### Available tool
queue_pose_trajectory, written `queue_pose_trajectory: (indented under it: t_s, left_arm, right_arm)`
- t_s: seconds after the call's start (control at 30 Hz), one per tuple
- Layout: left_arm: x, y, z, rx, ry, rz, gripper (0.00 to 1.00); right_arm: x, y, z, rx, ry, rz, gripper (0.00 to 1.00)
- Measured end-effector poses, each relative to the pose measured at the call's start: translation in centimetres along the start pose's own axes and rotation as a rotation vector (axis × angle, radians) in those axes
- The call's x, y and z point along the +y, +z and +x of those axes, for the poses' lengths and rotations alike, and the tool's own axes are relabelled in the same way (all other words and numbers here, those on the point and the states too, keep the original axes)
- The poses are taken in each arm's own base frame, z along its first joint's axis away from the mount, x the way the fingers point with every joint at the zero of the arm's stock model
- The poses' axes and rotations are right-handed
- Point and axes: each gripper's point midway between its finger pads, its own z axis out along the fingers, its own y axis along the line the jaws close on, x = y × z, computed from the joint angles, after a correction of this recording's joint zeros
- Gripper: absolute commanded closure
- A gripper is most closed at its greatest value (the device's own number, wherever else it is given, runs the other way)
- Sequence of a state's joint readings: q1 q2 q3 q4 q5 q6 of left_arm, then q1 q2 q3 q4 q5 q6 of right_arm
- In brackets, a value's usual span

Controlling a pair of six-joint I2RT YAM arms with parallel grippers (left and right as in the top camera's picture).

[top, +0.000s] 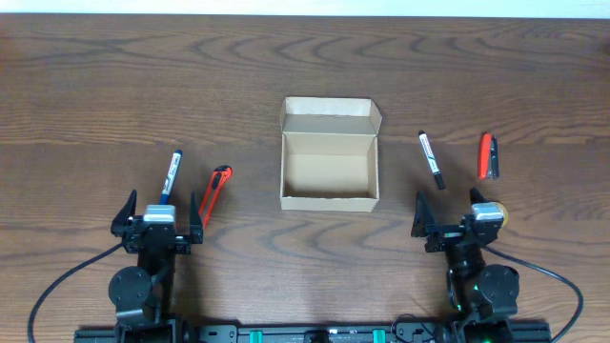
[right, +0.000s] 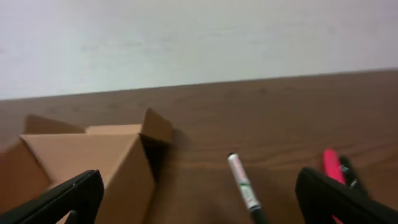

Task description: Pack container

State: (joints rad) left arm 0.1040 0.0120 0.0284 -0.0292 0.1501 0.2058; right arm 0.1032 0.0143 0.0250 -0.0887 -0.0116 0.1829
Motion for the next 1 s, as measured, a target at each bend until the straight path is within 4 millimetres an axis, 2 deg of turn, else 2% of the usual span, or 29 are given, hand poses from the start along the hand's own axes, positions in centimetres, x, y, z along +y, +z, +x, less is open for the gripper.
queue_pose_trajectory:
  t_s: [0.1, 0.17, 0.37, 0.53, 0.7, 0.87, 0.93, 1.0]
  left_arm:
    - [0.0, 0.0, 0.0, 0.000, -0.055, -0.001, 0.05]
    - [0.0, 0.0, 0.0, 0.000, -0.077, -0.001, 0.05]
    - [0.0, 0.0, 0.0, 0.000, -0.105, -0.001, 0.05]
    - [0.1, 0.0, 0.0, 0.002, -0.106, -0.008, 0.05]
    - [0.3, 0.1, 0.5, 0.022, -0.108, -0.017, 0.05]
    - [0.2, 0.4, 1.5, 0.068, -0.114, -0.014, 0.05]
    - [0.1, 0.4, 1.8, 0.079, -0.116, -0.013, 0.05]
    - [0.1, 0.4, 1.9, 0.085, -0.117, -0.013, 0.05]
  right_arm:
    - [0.2, -0.3, -0.1, 0.062, 0.031, 0.004, 0.01]
    - [0.4, -0.7, -0.9, 0.115, 0.023, 0.011, 0.01]
    - [1.3, -2.2, -6.1, 0.379, -0.079, 0.036, 0.01]
    - [2.9, -2.6, -9.3, 0.640, -0.176, -0.024, 0.01]
    - [3.4, -0.9, -13.3, 0.728, -0.250, -0.043, 0.01]
    - [0.8, 0.4, -13.6, 0.934, -0.243, 0.058, 0.01]
    - [-0.7, 1.5, -12.6, 1.047, -0.253, 0.086, 0.01]
    - [-2.3, 3.1, -10.9, 1.152, -0.261, 0.103, 0.08]
